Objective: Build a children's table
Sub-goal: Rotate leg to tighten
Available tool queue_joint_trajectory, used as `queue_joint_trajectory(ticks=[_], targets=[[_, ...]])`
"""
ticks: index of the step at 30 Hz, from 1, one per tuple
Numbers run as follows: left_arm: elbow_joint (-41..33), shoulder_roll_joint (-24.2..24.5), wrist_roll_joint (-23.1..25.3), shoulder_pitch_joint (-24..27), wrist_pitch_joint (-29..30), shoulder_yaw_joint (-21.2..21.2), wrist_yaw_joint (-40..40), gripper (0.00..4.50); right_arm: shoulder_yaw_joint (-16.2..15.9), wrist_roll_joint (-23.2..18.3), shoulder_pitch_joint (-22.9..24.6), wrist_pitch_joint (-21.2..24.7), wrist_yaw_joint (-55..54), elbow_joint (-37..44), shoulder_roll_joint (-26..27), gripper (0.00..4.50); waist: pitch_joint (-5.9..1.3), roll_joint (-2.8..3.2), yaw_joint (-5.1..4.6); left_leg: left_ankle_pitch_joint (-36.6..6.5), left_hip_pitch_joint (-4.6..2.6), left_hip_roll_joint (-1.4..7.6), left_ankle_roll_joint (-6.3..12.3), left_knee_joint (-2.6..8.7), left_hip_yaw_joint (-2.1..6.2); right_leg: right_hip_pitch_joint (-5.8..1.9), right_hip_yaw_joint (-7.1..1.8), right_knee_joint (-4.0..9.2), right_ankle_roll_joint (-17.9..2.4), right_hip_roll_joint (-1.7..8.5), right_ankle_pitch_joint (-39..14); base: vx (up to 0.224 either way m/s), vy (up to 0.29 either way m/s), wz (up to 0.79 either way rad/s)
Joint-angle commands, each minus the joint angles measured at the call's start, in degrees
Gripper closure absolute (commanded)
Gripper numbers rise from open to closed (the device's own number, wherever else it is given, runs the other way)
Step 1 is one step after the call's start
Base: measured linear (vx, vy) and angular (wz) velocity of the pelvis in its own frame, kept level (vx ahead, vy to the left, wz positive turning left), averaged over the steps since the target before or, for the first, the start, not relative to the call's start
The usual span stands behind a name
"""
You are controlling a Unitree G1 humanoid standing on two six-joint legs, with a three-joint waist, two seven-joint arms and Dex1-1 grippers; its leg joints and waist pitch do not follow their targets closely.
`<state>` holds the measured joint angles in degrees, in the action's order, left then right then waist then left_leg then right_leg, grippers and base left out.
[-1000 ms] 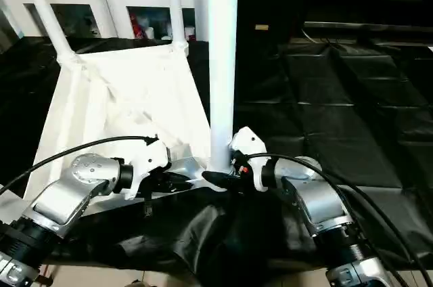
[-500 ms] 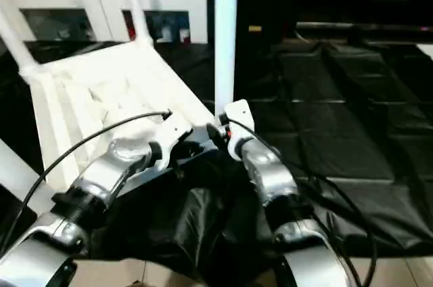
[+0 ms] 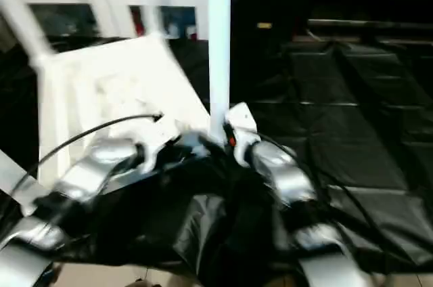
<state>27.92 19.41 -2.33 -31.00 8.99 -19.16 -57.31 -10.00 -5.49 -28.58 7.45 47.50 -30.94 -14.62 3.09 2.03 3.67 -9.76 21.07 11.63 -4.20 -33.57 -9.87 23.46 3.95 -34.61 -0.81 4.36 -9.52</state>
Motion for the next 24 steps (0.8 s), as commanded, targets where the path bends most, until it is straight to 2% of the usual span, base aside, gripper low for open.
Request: queue_joint_trajectory(ticks=[1, 2, 6, 11, 12, 15, 17, 19, 20, 24], targets=[[-3.0, -0.2, -3.3, 0.4, -1.9, -1.0, -4.9, 4.5, -1.3, -1.6, 0.7, 1.1, 5.5, 3.6, -1.8, 0.65, -3.85, -0.51, 0.0, -14.1, -0.55, 1.26, 2.91, 3.6, -0.12, -3.05, -2.4, 4.23, -12.0, 3.07, -14.3, 0.0, 0.0, 0.0], [-3.0, -0.2, -3.3, 0.4, -1.9, -1.0, -4.9, 4.5, -1.3, -1.6, 0.7, 1.1, 5.5, 3.6, -1.8, 0.65, -3.78, -0.49, 0.13, -15.0, -0.74, 1.34, 2.66, 3.65, -0.11, -2.92, -2.42, 4.35, -11.8, 3.08, -15.6, 0.0, 0.0, 0.0], [-4.0, 1.5, -3.8, 1.1, -1.9, -1.1, -8.3, 4.5, -2.5, -3.2, 2.0, 2.2, 10.9, 7.0, -5.0, 0.65, -3.65, -0.47, 0.1, -16.6, -0.68, 1.25, 2.02, 3.8, -0.01, -2.92, -2.46, 4.71, -10.6, 3.13, -19.0, 0.0, 0.0, 0.0], [-5.0, 3.6, -4.7, 1.7, -1.4, -0.9, -13.3, 4.5, -3.0, -4.5, 3.5, 4.0, 16.5, 10.6, -7.7, 0.65, -3.8, -0.64, 0.22, -14.5, -0.35, 1.16, 2.43, 3.67, 0.01, -3.05, -2.49, 4.43, -10.5, 3.09, -17.5, 0.0, 0.0, 0.0], [-4.9, 3.7, -4.7, 1.7, -1.3, -0.7, -13.8, 4.5, -3.2, -4.6, 3.8, 3.9, 17.4, 11.2, -8.0, 0.81, -3.86, -0.62, 0.26, -14.2, -0.39, 1.2, 2.52, 3.59, -0.04, -2.99, -2.51, 4.43, -10.8, 3.14, -16.9, 0.0, 0.0, 0.0], [-5.0, 3.9, -4.7, 1.8, -1.2, -0.6, -14.2, 4.5, -3.5, -4.7, 4.1, 4.4, 17.5, 11.6, -7.9, 0.91, -3.86, -0.68, 0.14, -14.1, -0.32, 1.19, 2.38, 3.61, 0.01, -3.04, -2.42, 4.37, -11.1, 3.15, -16.9, 0.0, 0.0, 0.0], [-5.1, 4.0, -4.7, 1.8, -1.0, -0.6, -14.4, 4.5, -3.6, -4.9, 4.1, 4.8, 17.3, 11.6, -7.7, 1.18, -3.82, -0.63, 0.11, -14.4, -0.4, 1.17, 2.3, 3.62, 0.0, -2.97, -2.43, 4.42, -11.1, 3.13, -17.4, 0.0, 0.0, 0.0], [-5.2, 4.0, -4.7, 1.9, -0.9, -0.5, -14.5, 4.5, -3.8, -5.1, 4.1, 5.2, 17.4, 11.7, -7.6, 1.18, -3.85, -0.68, 0.13, -14.1, -0.38, 1.16, 2.27, 3.61, 0.01, -3.03, -2.43, 4.41, -11.0, 3.13, -17.3, 0.0, 0.0, 0.0], [-5.2, 3.9, -4.7, 1.9, -0.9, -0.4, -14.4, 4.5, -3.8, -5.2, 4.2, 5.5, 17.4, 11.8, -7.5, 1.4, -3.86, -0.65, 0.14, -14.1, -0.4, 1.19, 2.21, 3.62, 0.03, -3.03, -2.42, 4.4, -11.0, 3.14, -17.3, 0.0, 0.0, 0.0], [-4.8, 3.1, -4.9, 1.9, -1.0, 0.2, -13.8, 4.5, -3.7, -5.4, 5.1, 6.4, 17.1, 12.5, -6.5, 1.62, -3.83, -0.66, 0.13, -14.0, -0.37, 1.18, 2.21, 3.63, 0.02, -3.03, -2.43, 4.41, -10.8, 3.12, -17.4, 0.0, 0.0, 0.0]])
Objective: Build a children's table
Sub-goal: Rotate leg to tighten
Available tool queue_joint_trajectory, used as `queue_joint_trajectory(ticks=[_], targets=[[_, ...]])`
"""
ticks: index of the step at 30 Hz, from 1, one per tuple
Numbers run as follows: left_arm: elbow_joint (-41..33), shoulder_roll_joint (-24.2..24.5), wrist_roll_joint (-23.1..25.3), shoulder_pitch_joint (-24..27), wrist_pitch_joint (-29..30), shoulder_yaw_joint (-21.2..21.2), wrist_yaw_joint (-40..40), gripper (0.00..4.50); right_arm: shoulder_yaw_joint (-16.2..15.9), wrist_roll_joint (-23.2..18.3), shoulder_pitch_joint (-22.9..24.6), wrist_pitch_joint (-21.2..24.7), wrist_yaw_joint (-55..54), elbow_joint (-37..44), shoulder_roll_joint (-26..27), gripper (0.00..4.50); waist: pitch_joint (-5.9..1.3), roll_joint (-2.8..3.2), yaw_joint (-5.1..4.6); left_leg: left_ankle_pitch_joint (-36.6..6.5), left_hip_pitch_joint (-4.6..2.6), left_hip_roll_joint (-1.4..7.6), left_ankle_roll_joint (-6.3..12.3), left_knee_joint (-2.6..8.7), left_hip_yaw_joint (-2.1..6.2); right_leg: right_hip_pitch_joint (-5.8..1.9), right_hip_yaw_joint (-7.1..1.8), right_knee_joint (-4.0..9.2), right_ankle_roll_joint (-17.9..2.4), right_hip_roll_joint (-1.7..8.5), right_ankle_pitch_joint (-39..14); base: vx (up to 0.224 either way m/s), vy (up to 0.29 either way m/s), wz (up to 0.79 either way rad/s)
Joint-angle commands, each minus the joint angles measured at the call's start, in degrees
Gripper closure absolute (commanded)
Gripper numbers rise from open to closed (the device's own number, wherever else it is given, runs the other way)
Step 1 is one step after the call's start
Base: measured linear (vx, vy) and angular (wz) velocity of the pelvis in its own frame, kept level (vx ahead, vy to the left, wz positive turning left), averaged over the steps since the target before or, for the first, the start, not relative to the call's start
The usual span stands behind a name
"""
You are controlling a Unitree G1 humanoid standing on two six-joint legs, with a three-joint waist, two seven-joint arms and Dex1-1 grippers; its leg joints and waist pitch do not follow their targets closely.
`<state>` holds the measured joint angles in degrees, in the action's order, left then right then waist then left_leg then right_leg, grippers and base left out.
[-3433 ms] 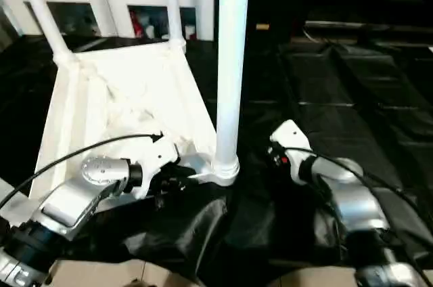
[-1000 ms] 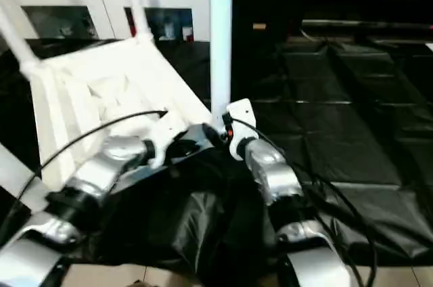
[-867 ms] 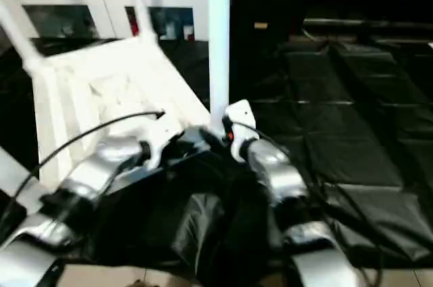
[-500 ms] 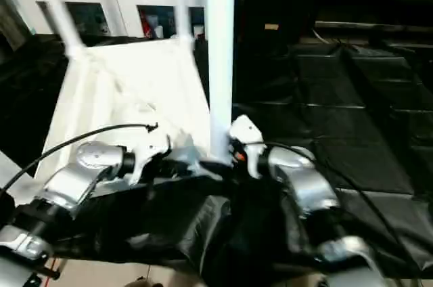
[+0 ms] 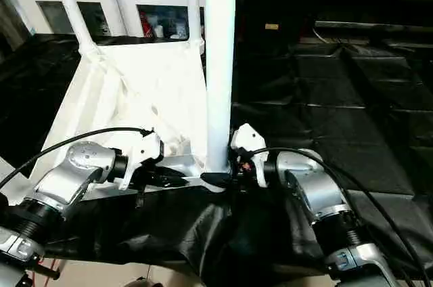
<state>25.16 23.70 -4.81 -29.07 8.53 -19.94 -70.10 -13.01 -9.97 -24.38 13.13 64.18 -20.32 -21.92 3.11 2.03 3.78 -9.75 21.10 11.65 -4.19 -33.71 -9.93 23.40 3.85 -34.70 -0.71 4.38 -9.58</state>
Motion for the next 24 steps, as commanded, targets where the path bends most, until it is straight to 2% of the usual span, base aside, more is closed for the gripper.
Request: queue_joint_trajectory(ticks=[1, 4, 7, 8, 10, 11, 12, 13, 14, 16, 18, 20, 22, 24], targets=[[-2.1, -1.7, -2.8, 0.0, -0.4, 1.3, -0.7, 4.5, -0.8, -1.0, 1.4, 0.9, 0.2, 2.1, 1.1, 1.74, -3.83, -0.71, 0.02, -14.2, -0.39, 1.17, 2.18, 3.77, 0.08, -2.96, -2.34, 4.55, -10.9, 3.16, -17.6, 0.0, 0.0, 0.0], [-1.4, -3.3, -3.0, -0.5, 0.4, 2.1, 1.6, 4.5, -0.3, -0.9, 2.2, 1.2, -2.9, 1.8, 2.9, 1.79, -3.73, -0.69, 0.02, -14.5, -0.45, 1.16, 1.94, 3.86, 0.08, -2.85, -2.38, 4.68, -10.6, 3.17, -18.2, 0.0, 0.0, 0.0], [1.5, -6.0, -1.3, -2.4, 1.6, 3.4, 8.4, 4.5, 1.7, 1.7, 0.9, 2.1, -13.6, -2.3, 7.0, 1.8, -3.51, -0.62, -0.51, -16.0, -0.49, 0.95, 0.84, 3.98, 0.21, -2.7, -2.25, 5.0, -9.5, 3.16, -22.3, 0.0, 0.0, 0.0], [2.6, -7.3, -0.9, -3.2, 1.9, 3.9, 11.0, 4.5, 2.6, 3.0, -0.1, 3.1, -19.2, -4.7, 9.0, 1.8, -3.38, -0.74, -0.92, -16.7, -0.4, 0.67, 0.31, 3.99, 0.24, -2.71, -2.11, 5.28, -8.7, 3.12, -24.8, 0.0, 0.0, 0.0], [3.0, -7.8, -0.7, -3.6, 2.0, 4.0, 11.9, 4.5, 3.1, 3.4, -0.6, 3.5, -21.5, -5.8, 9.8, 1.81, -3.33, -0.82, -1.43, -17.9, -0.4, 0.51, -0.18, 4.01, 0.49, -2.77, -1.84, 5.68, -6.9, 3.28, -29.0, 0.0, 0.0, 0.0], [4.3, -9.3, 0.5, -4.7, 2.2, 4.2, 15.2, 4.5, 4.4, 4.1, -1.8, 4.0, -27.4, -8.7, 12.3, 1.81, -3.35, -0.68, -1.73, -18.1, -0.48, 0.45, -0.07, 3.9, 0.44, -2.46, -1.92, 6.01, -6.2, 3.26, -30.2, 0.0, 0.0, 0.0], [4.7, -9.8, 0.8, -5.1, 2.3, 4.2, 16.1, 4.5, 4.6, 4.4, -2.1, 3.9, -28.8, -9.4, 12.9, 1.81, -3.29, -0.66, -1.88, -18.6, -0.6, 0.42, -0.04, 3.83, 0.43, -2.26, -1.91, 6.16, -6.0, 3.24, -30.9, 0.0, 0.0, 0.0], [5.7, -10.8, 1.5, -5.9, 2.5, 4.2, 17.9, 4.5, 5.1, 5.0, -2.9, 4.0, -32.1, -10.9, 14.3, 1.81, -3.42, -0.77, -2.0, -18.2, -0.43, 0.37, 0.1, 3.85, 0.57, -2.58, -1.81, 6.22, -5.6, 3.34, -31.2, 0.0, 0.0, 0.0], [7.0, -12.3, 2.3, -7.0, 2.6, 4.3, 20.8, 4.5, 5.8, 5.7, -4.2, 3.8, -36.8, -13.2, 16.3, 1.81, -3.39, -0.53, -2.06, -17.9, -0.55, 0.4, 0.01, 3.88, 0.52, -2.21, -1.85, 6.27, -5.5, 3.21, -30.9, 0.0, 0.0, 0.0], [8.2, -14.4, 2.8, -8.2, 2.5, 4.3, 23.4, 4.5, 6.2, 7.2, -6.2, 0.9, -43.2, -16.0, 18.9, 1.81, -3.53, -0.45, -2.22, -17.7, -0.53, 0.44, -0.32, 3.89, 0.57, -2.3, -1.85, 6.06, -6.2, 3.2, -29.1, 0.0, 0.0, 0.0], [8.5, -15.7, 3.3, -8.7, 1.4, 4.2, 24.2, 4.5, 5.1, 7.4, -6.7, -1.0, -41.2, -15.9, 20.5, 1.81, -3.67, -0.49, -2.2, -17.6, -0.63, 0.48, -0.1, 3.82, 0.49, -2.3, -1.97, 5.99, -6.8, 3.24, -27.0, 0.0, 0.0, 0.0], [8.1, -16.2, 3.5, -8.7, 1.1, 4.1, 23.8, 4.5, 3.9, 7.9, -6.5, -2.9, -38.8, -15.1, 20.9, 1.81, -3.87, -0.45, -1.78, -16.3, -0.56, 0.65, 1.05, 3.8, 0.27, -2.45, -2.21, 5.46, -8.4, 3.12, -22.0, 0.0, 0.0, 0.0], [7.7, -16.0, 3.7, -8.5, 0.9, 3.8, 23.4, 4.5, 3.7, 6.4, -6.0, -3.2, -35.1, -14.1, 20.8, 1.11, -4.1, -0.35, -1.61, -14.4, -0.39, 0.68, 1.67, 3.72, 0.18, -2.74, -2.28, 4.89, -9.8, 2.97, -17.1, 0.0, 0.0, 0.0], [6.2, -14.4, 3.1, -7.3, -0.7, 3.2, 19.9, 4.5, 4.5, 3.3, -5.0, -0.7, -29.5, -11.7, 19.4, 0.99, -4.16, -0.49, -1.4, -13.0, -0.12, 0.52, 3.08, 3.53, 0.04, -3.27, -2.3, 4.68, -10.7, 3.04, -14.7, 0.0, 0.0, 0.0]])
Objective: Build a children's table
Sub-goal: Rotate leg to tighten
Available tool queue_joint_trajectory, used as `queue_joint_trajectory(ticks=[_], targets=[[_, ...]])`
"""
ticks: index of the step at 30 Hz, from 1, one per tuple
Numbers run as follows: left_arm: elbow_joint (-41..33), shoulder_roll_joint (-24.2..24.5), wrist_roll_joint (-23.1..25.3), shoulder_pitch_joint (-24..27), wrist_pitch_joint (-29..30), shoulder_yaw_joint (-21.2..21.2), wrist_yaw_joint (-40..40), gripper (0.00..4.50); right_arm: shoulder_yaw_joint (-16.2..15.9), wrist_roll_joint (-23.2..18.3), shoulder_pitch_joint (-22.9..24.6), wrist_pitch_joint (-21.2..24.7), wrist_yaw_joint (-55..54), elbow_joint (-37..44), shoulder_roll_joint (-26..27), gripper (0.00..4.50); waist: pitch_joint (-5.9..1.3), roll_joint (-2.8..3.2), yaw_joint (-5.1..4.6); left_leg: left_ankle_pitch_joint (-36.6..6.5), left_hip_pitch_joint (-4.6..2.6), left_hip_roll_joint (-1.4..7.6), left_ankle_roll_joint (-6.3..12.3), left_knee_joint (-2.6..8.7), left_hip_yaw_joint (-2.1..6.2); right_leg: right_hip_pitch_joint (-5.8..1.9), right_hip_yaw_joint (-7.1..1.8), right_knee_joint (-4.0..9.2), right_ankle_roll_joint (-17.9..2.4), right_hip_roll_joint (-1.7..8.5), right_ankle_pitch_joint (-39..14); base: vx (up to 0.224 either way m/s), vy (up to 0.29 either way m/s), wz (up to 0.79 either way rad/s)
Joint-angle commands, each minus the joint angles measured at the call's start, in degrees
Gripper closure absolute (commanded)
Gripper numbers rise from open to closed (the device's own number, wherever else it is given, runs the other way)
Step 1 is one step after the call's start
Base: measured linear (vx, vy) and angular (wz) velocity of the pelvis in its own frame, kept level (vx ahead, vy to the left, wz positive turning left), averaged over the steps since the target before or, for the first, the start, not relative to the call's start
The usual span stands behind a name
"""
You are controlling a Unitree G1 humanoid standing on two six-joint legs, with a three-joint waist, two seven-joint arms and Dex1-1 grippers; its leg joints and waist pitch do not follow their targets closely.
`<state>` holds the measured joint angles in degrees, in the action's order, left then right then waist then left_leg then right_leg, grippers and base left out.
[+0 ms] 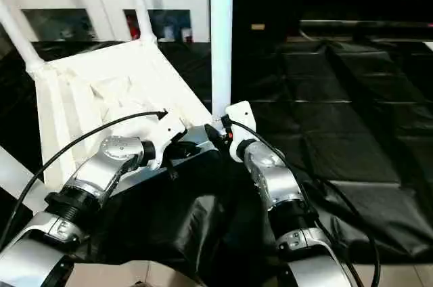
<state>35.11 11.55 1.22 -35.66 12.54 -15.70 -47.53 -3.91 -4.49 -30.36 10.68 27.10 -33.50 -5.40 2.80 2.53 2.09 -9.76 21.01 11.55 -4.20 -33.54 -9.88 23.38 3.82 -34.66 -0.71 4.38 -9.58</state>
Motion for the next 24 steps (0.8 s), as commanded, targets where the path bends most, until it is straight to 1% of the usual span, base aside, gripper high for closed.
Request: queue_joint_trajectory(ticks=[1, 2, 3, 4, 5, 6, 7, 8, 9, 10, 11, 13, 15, 16, 17, 18, 19, 21, 23, 24], targets=[[-4.1, -1.7, -3.1, -0.2, -5.3, -1.2, -4.0, 4.5, -4.6, -2.4, 1.1, 1.5, 8.5, 1.7, 2.3, 0.99, -3.86, -0.93, 0.33, -12.6, 0.01, 0.66, 3.37, 3.38, 0.01, -3.25, -2.27, 4.63, -10.8, 3.09, -14.4, 0.0, 0.0, 0.0], [-4.1, -1.7, -3.1, -0.2, -5.3, -1.2, -4.0, 4.5, -4.6, -2.4, 1.1, 1.5, 8.5, 1.7, 2.3, 0.83, -3.86, -0.87, 0.43, -12.3, 0.06, 0.75, 3.49, 3.43, 0.08, -3.25, -2.23, 4.63, -10.8, 3.18, -14.6, 0.0, 0.0, 0.0], [-5.1, -0.4, -3.7, 0.8, -5.8, -1.6, -6.7, 4.5, -5.4, -2.4, 1.3, 1.2, 11.2, 2.4, 0.2, 0.7, -3.83, -0.96, 0.32, -11.9, 0.2, 0.69, 3.42, 3.46, 0.04, -3.3, -2.17, 4.62, -10.7, 3.13, -14.9, 0.0, 0.0, 0.0], [-5.3, -0.2, -3.7, 0.9, -5.9, -1.6, -7.1, 4.5, -5.5, -2.4, 1.4, 1.1, 11.6, 2.5, -0.1, 0.63, -3.85, -0.92, 0.46, -12.0, 0.1, 0.78, 3.36, 3.44, 0.08, -3.4, -2.13, 4.69, -10.7, 3.23, -15.5, 0.0, 0.0, 0.0], [-5.8, 0.4, -3.8, 1.4, -5.9, -1.6, -8.3, 4.5, -6.0, -2.3, 1.5, 0.8, 13.2, 3.0, -1.2, 0.59, -3.8, -0.85, 0.44, -12.4, -0.03, 0.92, 3.35, 3.49, 0.06, -3.2, -2.19, 4.73, -10.9, 3.22, -15.9, 0.0, 0.0, 0.0], [-6.1, 0.7, -3.9, 1.7, -5.8, -1.7, -8.9, 4.5, -6.1, -2.3, 1.6, 0.7, 14.0, 3.3, -1.8, 0.59, -3.75, -0.84, 0.42, -12.6, -0.06, 0.95, 3.29, 3.52, 0.05, -3.16, -2.2, 4.74, -10.9, 3.21, -16.2, 0.0, 0.0, 0.0], [-6.7, 2.0, -4.0, 2.3, -6.1, -1.9, -11.1, 4.5, -6.6, -2.8, 2.1, 0.5, 17.6, 4.8, -4.0, 0.59, -3.66, -0.8, 0.48, -13.2, -0.14, 1.02, 3.18, 3.62, 0.08, -3.12, -2.17, 4.82, -11.0, 3.2, -17.0, 0.0, 0.0, 0.0], [-7.7, 3.6, -4.5, 3.0, -5.8, -2.1, -13.7, 4.5, -7.2, -3.6, 2.8, 0.8, 22.2, 7.0, -6.9, 0.59, -3.77, -0.78, 0.94, -13.9, -0.51, 1.28, 3.25, 3.51, -0.01, -3.01, -2.35, 4.68, -11.1, 3.13, -16.1, 0.0, 0.0, 0.0], [-7.7, 3.6, -4.5, 3.0, -5.8, -2.1, -13.7, 4.5, -7.2, -3.6, 2.8, 0.8, 22.2, 7.0, -6.9, 0.59, -3.77, -0.78, 0.94, -13.9, -0.51, 1.28, 3.25, 3.51, -0.01, -3.01, -2.35, 4.68, -11.1, 3.13, -16.1, 0.0, 0.0, 0.0], [-8.4, 4.6, -5.0, 3.4, -6.0, -2.2, -15.8, 4.5, -7.4, -4.2, 3.4, 1.0, 25.6, 8.6, -8.6, 0.59, -3.64, -0.72, 1.01, -13.8, -0.26, 1.29, 3.44, 3.65, -0.01, -3.0, -2.33, 4.56, -11.4, 3.04, -15.4, 0.0, 0.0, 0.0], [-8.6, 5.0, -5.1, 3.6, -6.1, -2.2, -17.0, 4.5, -7.4, -4.4, 3.7, 1.2, 27.6, 9.3, -9.6, 0.59, -3.74, -0.64, 1.29, -13.6, -0.33, 1.28, 3.37, 3.56, -0.05, -2.98, -2.3, 4.49, -11.5, 3.08, -15.1, 0.0, 0.0, 0.0], [-8.9, 6.1, -5.4, 3.8, -6.3, -2.5, -19.3, 4.5, -7.7, -4.9, 4.2, 1.4, 31.3, 10.7, -11.5, 0.59, -3.6, -0.69, 1.55, -14.5, -0.41, 1.37, 3.21, 3.63, -0.07, -2.89, -2.32, 4.53, -11.5, 3.07, -16.0, 0.0, 0.0, 0.0], [-9.2, 7.0, -5.3, 4.2, -6.2, -3.0, -20.9, 4.5, -7.9, -5.2, 4.5, 1.8, 33.2, 11.4, -12.6, 0.59, -3.55, -0.58, 1.59, -14.9, -0.43, 1.39, 2.9, 3.7, -0.03, -2.78, -2.32, 4.6, -11.5, 3.14, -16.7, 0.0, 0.0, 0.0], [-9.5, 7.6, -5.1, 4.4, -6.1, -3.3, -21.9, 4.5, -8.1, -5.5, 4.7, 2.0, 34.2, 11.8, -13.2, 0.59, -3.59, -0.73, 1.63, -15.0, -0.33, 1.29, 2.74, 3.69, 0.02, -3.01, -2.28, 4.61, -11.2, 3.14, -17.1, 0.0, 0.0, 0.0], [-9.8, 8.4, -5.0, 4.7, -6.0, -3.5, -23.1, 4.5, -8.2, -5.8, 5.0, 2.1, 35.5, 12.2, -14.0, 0.59, -3.58, -0.62, 1.7, -14.8, -0.31, 1.35, 2.77, 3.7, 0.01, -2.93, -2.34, 4.58, -11.1, 3.15, -16.9, 0.0, 0.0, 0.0], [-9.9, 8.6, -5.0, 4.8, -5.9, -3.6, -23.4, 4.5, -8.3, -6.0, 5.0, 2.2, 35.9, 12.4, -14.3, 0.59, -3.61, -0.68, 1.73, -14.6, -0.32, 1.36, 2.78, 3.71, 0.02, -2.96, -2.31, 4.57, -11.1, 3.15, -16.8, 0.0, 0.0, 0.0], [-10.4, 9.4, -5.2, 5.2, -5.7, -3.7, -24.7, 4.5, -8.4, -6.5, 5.3, 2.5, 37.0, 12.8, -15.1, 0.75, -3.68, -0.59, 1.78, -14.3, -0.32, 1.35, 2.8, 3.66, 0.03, -2.93, -2.32, 4.5, -11.3, 3.18, -16.2, 0.0, 0.0, 0.0], [-10.9, 10.0, -5.6, 5.5, -5.2, -3.6, -25.9, 4.5, -8.6, -7.1, 5.6, 3.1, 38.5, 13.5, -15.7, 0.92, -3.65, -0.62, 1.82, -14.1, -0.34, 1.41, 2.82, 3.67, 0.0, -2.91, -2.33, 4.48, -11.7, 3.14, -15.6, 0.0, 0.0, 0.0], [-11.3, 10.4, -6.0, 5.7, -4.8, -3.6, -27.0, 4.5, -8.6, -7.3, 5.8, 3.6, 39.5, 13.9, -15.9, 1.19, -3.66, -0.62, 2.06, -14.2, -0.34, 1.42, 2.71, 3.71, 0.01, -2.99, -2.32, 4.46, -11.6, 3.13, -15.9, 0.0, 0.0, 0.0], [-11.4, 10.5, -6.0, 5.7, -4.7, -3.6, -27.2, 4.5, -8.7, -7.3, 5.9, 3.7, 39.6, 14.1, -16.0, 1.19, -3.65, -0.58, 2.14, -14.1, -0.33, 1.42, 2.66, 3.71, 0.02, -2.95, -2.32, 4.43, -11.6, 3.16, -15.8, 0.0, 0.0, 0.0]])
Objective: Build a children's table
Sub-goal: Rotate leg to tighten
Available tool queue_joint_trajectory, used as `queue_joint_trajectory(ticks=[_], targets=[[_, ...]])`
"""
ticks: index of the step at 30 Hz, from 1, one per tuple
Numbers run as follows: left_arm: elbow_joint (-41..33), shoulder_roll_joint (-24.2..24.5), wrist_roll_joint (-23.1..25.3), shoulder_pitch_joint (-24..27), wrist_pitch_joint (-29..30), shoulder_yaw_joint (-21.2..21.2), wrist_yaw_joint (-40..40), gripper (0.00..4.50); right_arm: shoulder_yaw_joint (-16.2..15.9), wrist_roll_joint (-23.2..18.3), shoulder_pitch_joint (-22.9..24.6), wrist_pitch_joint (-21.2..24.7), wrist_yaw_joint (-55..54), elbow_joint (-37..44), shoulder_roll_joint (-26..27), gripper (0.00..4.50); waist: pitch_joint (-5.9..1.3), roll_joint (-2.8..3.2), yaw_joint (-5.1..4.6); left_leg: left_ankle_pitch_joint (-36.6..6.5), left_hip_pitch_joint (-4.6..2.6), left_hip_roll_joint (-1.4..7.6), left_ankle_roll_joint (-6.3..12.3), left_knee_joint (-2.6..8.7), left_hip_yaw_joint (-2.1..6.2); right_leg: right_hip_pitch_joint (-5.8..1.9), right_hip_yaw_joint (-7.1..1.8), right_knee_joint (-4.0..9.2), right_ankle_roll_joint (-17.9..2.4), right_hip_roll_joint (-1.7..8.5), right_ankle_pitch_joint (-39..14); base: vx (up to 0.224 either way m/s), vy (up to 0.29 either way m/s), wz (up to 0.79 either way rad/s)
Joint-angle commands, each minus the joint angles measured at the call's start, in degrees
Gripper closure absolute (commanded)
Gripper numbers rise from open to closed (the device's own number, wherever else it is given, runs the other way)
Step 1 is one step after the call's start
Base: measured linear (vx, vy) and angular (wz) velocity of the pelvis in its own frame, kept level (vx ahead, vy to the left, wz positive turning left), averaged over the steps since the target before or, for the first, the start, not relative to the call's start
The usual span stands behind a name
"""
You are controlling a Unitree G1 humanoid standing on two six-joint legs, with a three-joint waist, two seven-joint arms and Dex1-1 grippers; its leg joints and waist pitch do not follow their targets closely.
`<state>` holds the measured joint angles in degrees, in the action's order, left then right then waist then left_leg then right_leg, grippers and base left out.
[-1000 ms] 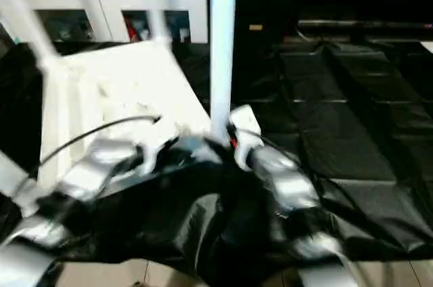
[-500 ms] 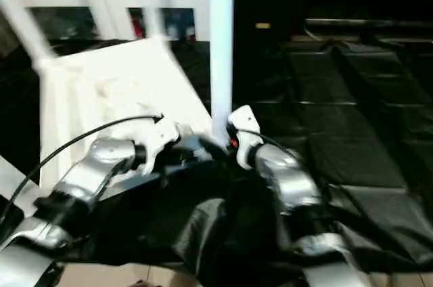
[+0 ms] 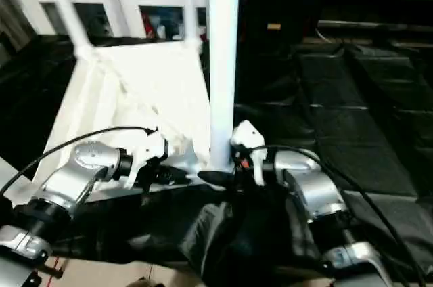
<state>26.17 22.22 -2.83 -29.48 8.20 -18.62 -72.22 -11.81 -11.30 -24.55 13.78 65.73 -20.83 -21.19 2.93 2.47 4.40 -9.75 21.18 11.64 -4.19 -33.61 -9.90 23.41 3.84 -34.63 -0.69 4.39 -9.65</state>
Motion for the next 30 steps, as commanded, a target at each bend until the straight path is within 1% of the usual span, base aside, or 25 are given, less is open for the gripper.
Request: queue_joint_trajectory(ticks=[1, 4, 5, 10, 11, 12, 14, 15, 16, 17, 18, 19, 20, 21, 22, 23, 24, 25, 26, 27, 28, 29, 30], targets=[[-2.6, -0.1, -2.0, -0.4, -0.4, -0.7, -2.7, 4.5, -0.9, -0.5, 0.2, 0.7, 1.1, 1.5, -0.2, 1.3, -3.77, -0.5, -0.15, -14.2, -0.52, 1.33, 2.64, 3.76, 0.01, -2.92, -2.34, 4.46, -11.6, 3.14, -16.0, 0.0, 0.0, 0.0], [-2.5, 0.1, -2.1, -0.4, -0.2, -0.7, -2.9, 4.5, -1.2, -0.4, 0.4, 1.1, 1.4, 1.8, -0.2, 1.5, -3.78, -0.45, 0.19, -14.4, -0.64, 1.33, 2.22, 3.78, 0.02, -2.86, -2.35, 4.51, -11.4, 3.17, -16.8, 0.0, 0.0, 0.0], [-2.5, 0.1, -2.0, -0.4, -0.1, -0.7, -2.7, 4.5, -1.5, -0.4, 0.6, 1.2, 1.5, 2.0, -0.2, 1.71, -3.78, -0.51, 0.3, -14.4, -0.63, 1.32, 2.12, 3.77, 0.01, -2.86, -2.37, 4.52, -11.2, 3.16, -16.8, 0.0, 0.0, 0.0], [-1.7, -0.7, -1.7, -0.7, -0.5, -0.1, -1.3, 4.5, -1.8, -0.5, 1.0, 1.6, 1.1, 2.4, 0.2, 1.88, -3.8, -0.55, 0.33, -14.2, -0.56, 1.29, 1.99, 3.8, 0.05, -2.95, -2.35, 4.46, -11.1, 3.16, -16.4, 0.0, 0.0, 0.0], [-0.6, -2.4, -1.6, -1.4, 0.5, 0.9, 1.6, 4.5, -1.0, -0.1, 1.7, 2.2, -2.6, 1.8, 2.3, 1.9, -3.76, -0.67, 0.34, -13.7, -0.5, 1.27, 2.0, 3.81, 0.05, -2.87, -2.39, 4.48, -10.9, 3.24, -16.8, 0.0, 0.0, 0.0], [-0.3, -2.9, -1.6, -1.6, 0.7, 1.2, 2.4, 4.5, -0.3, 0.4, 1.8, 1.9, -5.6, 0.9, 3.7, 1.9, -3.76, -0.67, 0.34, -13.7, -0.5, 1.27, 2.0, 3.81, 0.05, -2.87, -2.39, 4.48, -10.9, 3.24, -16.8, 0.0, 0.0, 0.0], [0.6, -4.3, -1.4, -2.2, 1.3, 2.0, 5.3, 4.5, 1.1, 1.2, 1.5, 2.2, -10.8, -0.9, 5.9, 1.92, -3.59, -0.74, 0.02, -15.0, -0.59, 1.13, 1.13, 3.99, 0.16, -2.77, -2.27, 4.81, -9.9, 3.27, -19.8, 0.0, 0.0, 0.0], [2.0, -6.5, -1.5, -3.2, 1.8, 3.3, 9.5, 4.5, 2.7, 2.6, 0.7, 2.5, -18.5, -3.8, 9.0, 1.92, -3.43, -0.76, -0.4, -15.6, -0.46, 0.99, 0.48, 4.06, 0.17, -2.73, -2.29, 4.92, -9.4, 3.25, -21.5, 0.0, 0.0, 0.0], [2.9, -7.6, -1.1, -3.8, 2.1, 3.9, 12.1, 4.5, 3.7, 3.1, 0.2, 2.7, -22.7, -5.3, 10.8, 1.93, -3.33, -0.76, -0.66, -16.3, -0.54, 0.89, 0.11, 4.17, 0.23, -2.61, -2.19, 5.11, -9.0, 3.21, -22.9, 0.0, 0.0, 0.0], [3.0, -7.8, -1.1, -3.9, 2.2, 4.0, 12.6, 4.5, 3.9, 3.2, 0.1, 2.8, -23.5, -5.6, 11.1, 1.93, -3.34, -0.82, -1.21, -17.4, -0.69, 0.74, -0.46, 4.14, 0.36, -2.64, -2.05, 5.4, -8.2, 3.25, -25.3, 0.0, 0.0, 0.0], [4.0, -9.2, -0.5, -4.8, 2.5, 4.5, 15.5, 4.5, 5.2, 3.3, -0.6, 3.3, -28.1, -7.4, 13.1, 1.93, -3.34, -0.75, -1.6, -17.9, -0.85, 0.68, -0.51, 4.06, 0.39, -2.47, -2.1, 5.6, -7.8, 3.31, -26.6, 0.0, 0.0, 0.0], [4.4, -9.7, -0.4, -5.2, 2.6, 4.6, 16.5, 4.5, 5.7, 3.2, -0.9, 3.7, -29.7, -8.1, 13.8, 1.94, -3.29, -0.75, -1.73, -18.1, -0.84, 0.66, -0.43, 4.04, 0.41, -2.43, -2.09, 5.71, -7.6, 3.33, -27.1, 0.0, 0.0, 0.0], [5.6, -10.9, 0.4, -6.1, 2.7, 5.0, 19.6, 4.5, 6.6, 3.6, -1.8, 3.7, -34.0, -9.8, 15.4, 1.94, -3.27, -0.74, -2.05, -18.6, -0.95, 0.51, -0.05, 3.96, 0.37, -2.26, -2.03, 6.03, -7.0, 3.28, -28.6, 0.0, 0.0, 0.0], [6.0, -11.4, 0.7, -6.5, 2.8, 5.1, 20.9, 4.5, 6.9, 3.8, -2.1, 3.7, -35.7, -10.5, 16.0, 1.94, -3.27, -0.75, -2.12, -18.6, -0.9, 0.49, -0.01, 3.93, 0.39, -2.28, -1.99, 6.09, -6.7, 3.27, -28.9, 0.0, 0.0, 0.0], [7.6, -13.5, 1.2, -7.9, 2.4, 5.5, 24.5, 4.5, 7.6, 4.6, -3.7, 3.1, -40.6, -13.0, 18.3, 1.94, -3.29, -0.7, -2.18, -18.4, -0.87, 0.5, 0.05, 3.94, 0.39, -2.28, -1.99, 6.15, -6.6, 3.25, -28.9, 0.0, 0.0, 0.0], [7.8, -14.1, 1.5, -8.3, 1.9, 5.1, 24.7, 4.5, 7.1, 5.2, -4.4, 2.6, -41.6, -13.7, 19.0, 1.94, -3.27, -0.4, -2.29, -18.3, -0.89, 0.43, -0.1, 3.92, 0.43, -2.17, -1.97, 6.19, -6.5, 3.26, -29.0, 0.0, 0.0, 0.0], [8.0, -14.5, 1.7, -8.5, 1.6, 4.8, 24.8, 4.5, 6.7, 5.7, -4.9, 2.2, -42.1, -14.1, 19.5, 1.94, -3.31, -0.57, -2.37, -18.2, -0.74, 0.38, -0.08, 3.95, 0.46, -2.35, -1.87, 6.2, -6.3, 3.2, -29.0, 0.0, 0.0, 0.0], [7.8, -14.9, 2.1, -8.5, 1.3, 4.2, 24.2, 4.5, 5.9, 6.5, -5.3, 1.2, -41.5, -14.2, 20.0, 1.94, -3.43, -0.62, -2.35, -17.8, -0.72, 0.45, 0.24, 3.94, 0.44, -2.39, -1.95, 6.15, -6.4, 3.25, -28.1, 0.0, 0.0, 0.0], [7.4, -15.2, 2.4, -8.3, 1.1, 3.7, 23.6, 4.5, 5.3, 6.9, -5.3, -0.4, -40.0, -13.8, 20.1, 1.94, -3.5, -0.58, -2.29, -17.3, -0.51, 0.55, 0.69, 3.96, 0.43, -2.51, -2.05, 5.97, -6.6, 3.27, -26.4, 0.0, 0.0, 0.0], [7.2, -15.3, 2.6, -8.2, 0.8, 3.4, 22.9, 4.5, 5.2, 6.6, -5.3, -1.4, -38.2, -13.4, 20.2, 1.94, -3.64, -0.6, -2.23, -16.5, -0.39, 0.62, 1.04, 3.94, 0.36, -2.59, -2.13, 5.73, -7.2, 3.21, -24.2, 0.0, 0.0, 0.0], [7.2, -15.3, 2.6, -8.2, 0.8, 3.4, 22.9, 4.5, 5.2, 6.6, -5.3, -1.4, -38.2, -13.4, 20.2, 1.94, -3.64, -0.61, -2.23, -16.2, -0.32, 0.64, 1.23, 3.95, 0.34, -2.67, -2.16, 5.59, -7.6, 3.18, -23.0, 0.0, 0.0, 0.0], [6.9, -15.0, 2.7, -8.0, 0.6, 3.1, 22.2, 4.5, 5.1, 5.8, -4.9, -1.3, -36.0, -12.5, 19.9, 1.59, -3.65, -0.58, -2.22, -15.6, -0.25, 0.63, 1.62, 3.97, 0.3, -2.78, -2.16, 5.41, -8.4, 3.12, -21.2, 0.0, 0.0, 0.0], [6.5, -14.3, 2.6, -7.6, 0.3, 2.9, 21.2, 4.5, 5.2, 4.3, -4.4, -0.5, -32.9, -11.3, 19.3, 1.38, -3.64, -0.56, -2.21, -15.6, -0.2, 0.65, 1.76, 3.97, 0.3, -2.86, -2.16, 5.34, -8.6, 3.11, -20.8, 0.0, 0.0, 0.0]])
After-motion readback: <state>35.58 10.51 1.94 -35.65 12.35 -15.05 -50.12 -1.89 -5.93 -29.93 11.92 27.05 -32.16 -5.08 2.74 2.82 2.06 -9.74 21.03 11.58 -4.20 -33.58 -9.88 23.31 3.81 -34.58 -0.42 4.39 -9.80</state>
